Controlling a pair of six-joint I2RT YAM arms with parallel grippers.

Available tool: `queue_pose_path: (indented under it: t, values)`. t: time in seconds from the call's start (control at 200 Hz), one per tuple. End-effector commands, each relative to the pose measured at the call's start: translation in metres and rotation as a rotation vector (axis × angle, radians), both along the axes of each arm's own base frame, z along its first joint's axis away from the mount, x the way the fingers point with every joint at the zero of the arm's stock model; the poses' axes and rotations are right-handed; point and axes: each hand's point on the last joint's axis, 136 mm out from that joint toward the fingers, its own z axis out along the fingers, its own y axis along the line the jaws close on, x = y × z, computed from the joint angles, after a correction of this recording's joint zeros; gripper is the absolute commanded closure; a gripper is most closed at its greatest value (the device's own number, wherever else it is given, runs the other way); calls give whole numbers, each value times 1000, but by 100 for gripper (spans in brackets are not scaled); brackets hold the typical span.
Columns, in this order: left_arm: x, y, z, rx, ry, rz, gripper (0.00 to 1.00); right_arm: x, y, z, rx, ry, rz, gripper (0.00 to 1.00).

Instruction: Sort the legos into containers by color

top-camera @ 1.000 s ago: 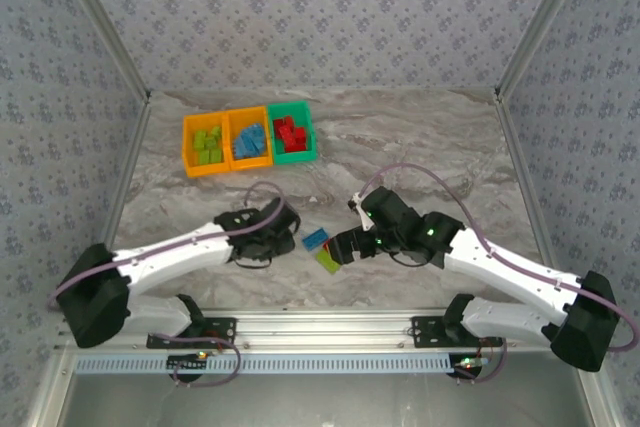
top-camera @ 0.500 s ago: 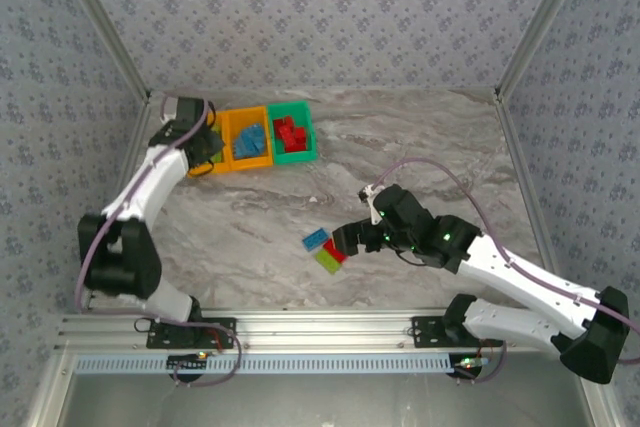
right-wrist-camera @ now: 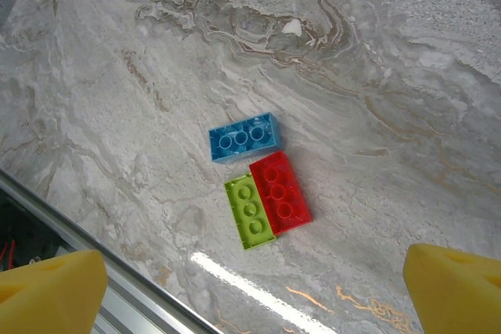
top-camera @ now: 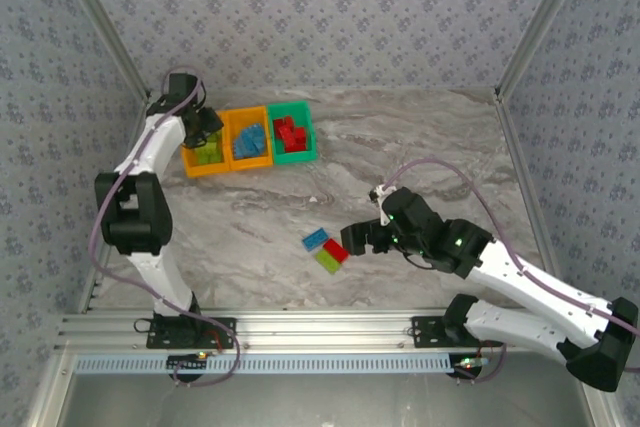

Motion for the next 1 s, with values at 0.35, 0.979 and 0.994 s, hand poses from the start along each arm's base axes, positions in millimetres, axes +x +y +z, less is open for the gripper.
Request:
queue_pose_path:
  t: [0.35, 0.979, 0.994]
  values:
    - [-252, -147, 104, 121, -224, -906, 34, 26, 60, -50, -161, 44, 99, 0]
    - [-319, -130, 78, 272, -237, -1239, 1, 46, 116, -154, -392, 103, 220, 0]
    - [-319, -130, 77, 274, -237, -1237, 1, 46, 116, -155, -397, 102, 219, 1]
